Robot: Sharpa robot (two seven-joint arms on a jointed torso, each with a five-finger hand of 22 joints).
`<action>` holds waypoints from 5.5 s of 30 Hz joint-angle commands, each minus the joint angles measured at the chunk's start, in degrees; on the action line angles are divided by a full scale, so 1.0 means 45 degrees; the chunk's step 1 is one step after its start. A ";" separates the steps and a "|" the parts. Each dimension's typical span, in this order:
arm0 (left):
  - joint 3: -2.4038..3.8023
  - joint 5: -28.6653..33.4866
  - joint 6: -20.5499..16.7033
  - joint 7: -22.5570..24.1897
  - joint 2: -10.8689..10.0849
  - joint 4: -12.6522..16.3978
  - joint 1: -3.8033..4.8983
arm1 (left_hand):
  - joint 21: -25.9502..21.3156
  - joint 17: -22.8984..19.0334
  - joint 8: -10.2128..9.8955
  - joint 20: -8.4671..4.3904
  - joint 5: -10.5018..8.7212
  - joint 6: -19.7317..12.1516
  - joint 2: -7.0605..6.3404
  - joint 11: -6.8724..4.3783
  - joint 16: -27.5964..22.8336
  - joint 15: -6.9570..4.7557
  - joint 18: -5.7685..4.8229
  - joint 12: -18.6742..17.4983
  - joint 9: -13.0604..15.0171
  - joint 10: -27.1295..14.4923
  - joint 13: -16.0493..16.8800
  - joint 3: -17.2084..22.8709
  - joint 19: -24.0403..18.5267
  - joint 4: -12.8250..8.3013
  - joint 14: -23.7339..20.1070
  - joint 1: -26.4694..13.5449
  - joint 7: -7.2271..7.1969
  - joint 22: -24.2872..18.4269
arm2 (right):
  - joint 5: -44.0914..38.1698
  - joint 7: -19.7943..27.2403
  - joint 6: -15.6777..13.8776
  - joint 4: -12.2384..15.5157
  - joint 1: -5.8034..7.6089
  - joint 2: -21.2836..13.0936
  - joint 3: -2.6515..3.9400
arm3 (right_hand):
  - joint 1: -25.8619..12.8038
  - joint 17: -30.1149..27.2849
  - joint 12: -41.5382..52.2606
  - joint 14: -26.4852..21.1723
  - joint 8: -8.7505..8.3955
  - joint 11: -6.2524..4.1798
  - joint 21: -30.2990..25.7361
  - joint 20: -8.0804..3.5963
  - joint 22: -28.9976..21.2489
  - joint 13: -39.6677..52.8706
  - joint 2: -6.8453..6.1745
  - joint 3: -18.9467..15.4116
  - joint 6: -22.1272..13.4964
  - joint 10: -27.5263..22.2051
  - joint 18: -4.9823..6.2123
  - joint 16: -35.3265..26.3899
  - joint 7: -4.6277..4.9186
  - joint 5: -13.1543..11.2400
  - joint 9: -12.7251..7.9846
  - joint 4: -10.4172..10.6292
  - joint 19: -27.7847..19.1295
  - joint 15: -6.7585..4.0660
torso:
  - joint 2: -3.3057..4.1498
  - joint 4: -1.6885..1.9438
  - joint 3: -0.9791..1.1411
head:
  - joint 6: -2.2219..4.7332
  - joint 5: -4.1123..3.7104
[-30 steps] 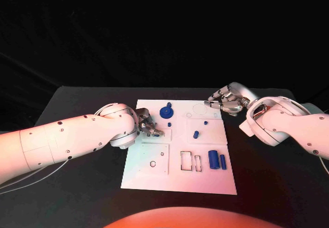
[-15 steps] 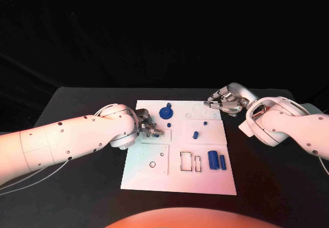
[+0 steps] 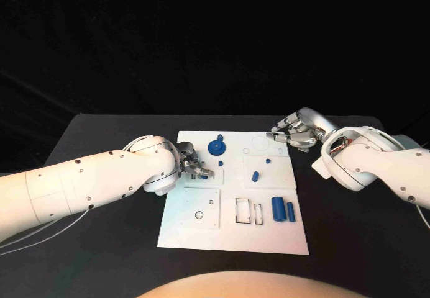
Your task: Assemble the parts on the task board
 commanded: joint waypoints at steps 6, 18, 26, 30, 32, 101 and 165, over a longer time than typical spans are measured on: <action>0.0003 0.0011 0.0290 -0.0008 0.0022 -0.0003 -0.0002 | 0.0085 0.3228 -0.0055 -0.0021 0.0062 0.0112 0.0012 0.0055 0.0078 -0.0087 -0.0089 0.0080 -0.0070 0.0015 0.0036 -0.0561 0.0092 0.0000 0.1310 -0.0178 0.0026 0.0020 | -0.0054 0.0108 0.0001 0.0023 -0.0011 -0.0006 0.0000 | 0.0006 0.0006 0.0036 0.0575 0.0055 -0.0032 -0.0087 -0.0006 -0.0016 0.0258 0.0127 -0.0091 0.0061 -0.0009 0.0256 -0.0078 -0.0046 0.0060 0.0019 -0.0019 0.0078 -0.0102 | 0.0003 0.0009 -0.0003 | 0.0009 -0.0013; 0.0004 0.0011 0.0338 -0.0011 0.0038 0.0008 -0.0002 | 0.0102 0.3259 -0.0042 -0.0020 0.0056 0.0147 0.0104 0.0055 0.0091 -0.0084 -0.0095 0.0111 -0.0127 0.0029 0.0074 -0.1241 0.0108 -0.0001 0.1318 -0.0197 0.0023 0.0060 | -0.0054 0.0117 -0.0009 0.0031 -0.0016 -0.0008 0.0000 | 0.0006 0.0006 0.0036 0.0575 0.0055 -0.0032 -0.0087 -0.0006 -0.0016 0.0258 0.0127 -0.0091 0.0061 -0.0009 0.0256 -0.0078 -0.0046 0.0060 0.0019 -0.0019 0.0078 -0.0102 | 0.0003 0.0004 0.0004 | -0.0002 -0.0021; 0.0005 0.0011 0.0246 -0.0053 0.0045 -0.0006 -0.0002 | 0.0109 0.3263 -0.0036 -0.0023 0.0043 0.0161 0.0321 0.0057 0.0093 -0.0084 -0.0096 0.0111 -0.0163 0.0034 0.0076 -0.1636 0.0114 0.0000 0.1319 -0.0291 0.0024 0.0076 | -0.0048 0.0120 -0.0021 0.0037 -0.0017 -0.0015 0.0000 | -0.0031 0.0001 0.0039 0.0574 0.0056 -0.0033 -0.0099 -0.0007 -0.0019 0.0259 0.0140 -0.0119 0.0057 -0.0007 0.0257 -0.0085 -0.0045 0.0059 0.0020 -0.0003 0.0082 -0.0102 | 0.0007 0.0002 0.0004 | 0.0015 -0.0028; 0.0008 0.0011 0.0219 -0.0088 0.0045 -0.0007 -0.0002 | 0.0113 0.3273 -0.0035 -0.0023 0.0041 0.0162 0.0350 0.0057 0.0097 -0.0084 -0.0098 0.0116 -0.0166 0.0036 0.0082 -0.1670 0.0118 -0.0001 0.1321 -0.0304 0.0024 0.0084 | -0.0033 0.0136 -0.0045 0.0035 -0.0017 -0.0014 0.0000 | -0.0093 0.0003 0.0045 0.0575 0.0058 -0.0031 -0.0106 -0.0008 -0.0017 0.0262 0.0162 -0.0153 0.0054 -0.0001 0.0256 -0.0088 -0.0045 0.0057 0.0022 0.0016 0.0089 -0.0102 | 0.0001 0.0004 -0.0002 | 0.0018 -0.0035; 0.0010 0.0011 0.0216 -0.0091 0.0043 -0.0005 -0.0002 | 0.0116 0.3283 -0.0034 -0.0023 0.0040 0.0164 0.0370 0.0057 0.0101 -0.0084 -0.0099 0.0121 -0.0169 0.0038 0.0088 -0.1695 0.0122 -0.0002 0.1324 -0.0313 0.0023 0.0091 | -0.0029 0.0143 -0.0055 0.0028 -0.0017 -0.0014 0.0000 | -0.0120 0.0004 0.0047 0.0575 0.0059 -0.0031 -0.0113 -0.0008 -0.0020 0.0263 0.0172 -0.0167 0.0054 0.0000 0.0256 -0.0089 -0.0045 0.0056 0.0023 0.0022 0.0089 -0.0102 | 0.0006 0.0004 -0.0002 | 0.0016 -0.0036; 0.0374 -0.0265 0.3474 0.1289 0.0908 -0.3721 0.2073 | -0.2504 0.1152 -0.1757 0.0780 0.0078 -0.2084 0.1118 0.1316 -0.0949 0.0944 0.0471 -0.1720 -0.1347 -0.4071 -0.3417 -0.2430 -0.1419 -0.0059 0.0691 0.2295 0.1410 -0.3604 | 0.0116 0.0311 -0.0314 -0.0214 -0.0152 0.0135 0.0001 | -0.0385 -0.0277 -0.0171 0.0509 0.0060 -0.0026 -0.0528 -0.0008 -0.0289 0.0009 0.0309 -0.0348 0.0015 -0.0207 0.0325 -0.0299 -0.0040 0.0183 0.0031 -0.0005 -0.0025 -0.0100 | 0.0034 -0.0015 -0.0016 | 0.0533 0.0170; 0.0155 0.0264 0.3819 0.0902 0.1725 -0.4452 0.1525 | -0.0664 0.2641 -0.0621 0.0566 0.0086 -0.1792 0.1946 0.0921 -0.0171 0.0622 0.0119 0.2754 -0.0245 -0.1971 0.1655 -0.2973 -0.0542 -0.0054 0.1138 0.1608 0.0958 -0.1065 | 0.0149 0.0333 -0.0254 -0.0257 -0.0239 0.0212 0.0003 | -0.0379 -0.0272 -0.0160 0.0505 0.0058 -0.0023 -0.0530 -0.0007 -0.0279 0.0023 0.0324 -0.0363 0.0003 -0.0198 0.0321 -0.0307 -0.0038 0.0228 0.0032 -0.0009 -0.0021 -0.0098 | 0.0001 -0.0002 0.0002 | 0.0239 0.0087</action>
